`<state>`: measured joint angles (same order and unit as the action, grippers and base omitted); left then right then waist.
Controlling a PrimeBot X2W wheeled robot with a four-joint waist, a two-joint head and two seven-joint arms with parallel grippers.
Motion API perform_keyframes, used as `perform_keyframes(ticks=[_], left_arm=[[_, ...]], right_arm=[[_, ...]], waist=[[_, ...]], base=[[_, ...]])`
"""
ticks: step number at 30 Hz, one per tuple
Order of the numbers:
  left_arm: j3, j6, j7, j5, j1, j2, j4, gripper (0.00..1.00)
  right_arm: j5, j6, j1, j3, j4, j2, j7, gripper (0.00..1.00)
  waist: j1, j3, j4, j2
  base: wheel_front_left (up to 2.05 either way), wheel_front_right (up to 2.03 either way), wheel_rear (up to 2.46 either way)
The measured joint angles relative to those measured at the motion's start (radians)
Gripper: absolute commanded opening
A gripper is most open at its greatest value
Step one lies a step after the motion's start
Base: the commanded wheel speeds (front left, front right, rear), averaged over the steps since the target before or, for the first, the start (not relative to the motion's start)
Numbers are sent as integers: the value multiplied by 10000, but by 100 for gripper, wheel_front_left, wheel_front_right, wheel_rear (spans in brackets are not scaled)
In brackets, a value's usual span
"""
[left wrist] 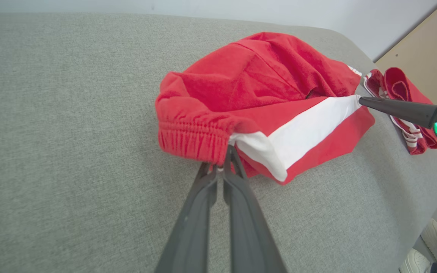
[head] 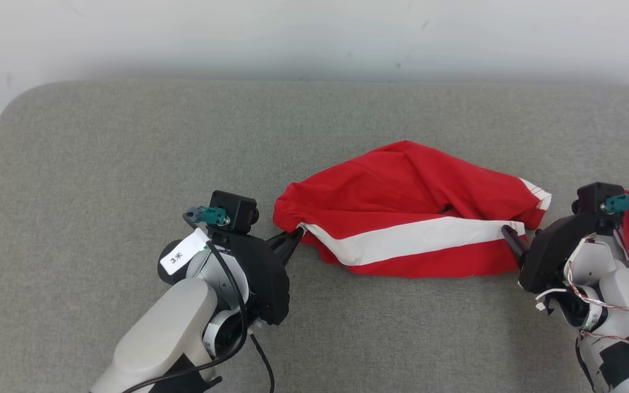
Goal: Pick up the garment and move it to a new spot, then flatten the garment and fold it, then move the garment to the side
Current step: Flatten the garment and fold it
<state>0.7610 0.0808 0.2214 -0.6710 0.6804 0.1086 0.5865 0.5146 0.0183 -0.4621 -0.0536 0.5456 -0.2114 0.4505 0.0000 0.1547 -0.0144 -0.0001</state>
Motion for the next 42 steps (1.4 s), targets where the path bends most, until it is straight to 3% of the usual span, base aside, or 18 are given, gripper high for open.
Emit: perform_keyframes(ticks=[4, 7, 8, 9, 11, 13, 15, 17, 18, 25, 26, 27, 28, 32, 35, 42], left_arm=[[6, -2, 84, 0, 19, -2, -142, 0], [6, -12, 130, 0, 79, -8, -198, 0], [8, -12, 157, 0, 104, -8, -201, 0], [12, -12, 159, 0, 140, -12, -201, 0], [10, -12, 224, 0, 251, -25, -211, 0], [4, -13, 245, 0, 262, -23, -211, 0], [4, -13, 247, 0, 262, -19, -207, 0], [-4, -15, 247, 0, 262, -15, -205, 0], [-12, -15, 251, 0, 262, 0, -205, 0], [-65, -79, 257, -90, 254, 73, -167, 0], [-61, -100, 259, -161, 253, 61, -169, 0], [-54, -100, 286, -201, 252, 48, -174, 0], [-52, -100, 326, -207, 250, 42, -174, 0], [-35, -100, 334, -238, 248, 8, -184, 0], [-29, -100, 351, -238, 247, 8, -201, 0], [-13, -100, 428, -238, 246, 12, -242, 0]], right_arm=[[52, 94, -180, 59, -17, -6, 144, 87], [123, 144, -464, 96, -50, -12, 249, 53], [123, 182, -518, 96, -42, -13, 268, 35], [121, 205, -561, 88, -19, -23, 347, 24], [119, 272, -573, 71, -2, -29, 433, 12], [88, 314, -575, -42, 42, -27, 523, 17], [29, 314, -574, -127, 50, -25, 610, 40], [27, 324, -571, -125, 12, -33, 608, 85], [15, 359, -570, -117, -44, -69, 608, 100], [-127, 359, -398, -286, -293, -111, 878, 100], [-146, 360, -329, -301, -293, -113, 918, 80], [-146, 395, -264, -295, -295, -117, 959, 47], [-146, 437, -185, -295, -305, -123, 978, 36], [-150, 451, -46, -290, -328, -132, 1133, 42], [-148, 525, 18, -251, -357, -121, 1214, 33], [-144, 625, 18, -138, -376, -107, 1340, 31]], waist=[[0, 160, 62, 0], [0, 326, 138, 0], [0, 378, 168, 0], [0, 425, 201, 1], [1, 506, 273, 1], [0, 574, 335, 1], [1, 614, 374, 1], [1, 625, 389, 1], [0, 613, 387, 1], [0, 478, 270, 1], [0, 457, 246, 1], [0, 439, 227, 1], [0, 425, 212, 1], [0, 407, 182, 0], [0, 415, 176, 0], [0, 463, 205, 1]], base=[[0, 0, 0], [0, 0, 0], [0, 0, 0], [0, 0, 0], [0, 0, 0], [0, 0, 0], [0, 0, 0], [0, 0, 0], [0, 0, 0], [0, 0, 0], [0, 0, 0], [0, 0, 0], [0, 0, 0], [0, 0, 0], [0, 0, 0], [0, 0, 0]])
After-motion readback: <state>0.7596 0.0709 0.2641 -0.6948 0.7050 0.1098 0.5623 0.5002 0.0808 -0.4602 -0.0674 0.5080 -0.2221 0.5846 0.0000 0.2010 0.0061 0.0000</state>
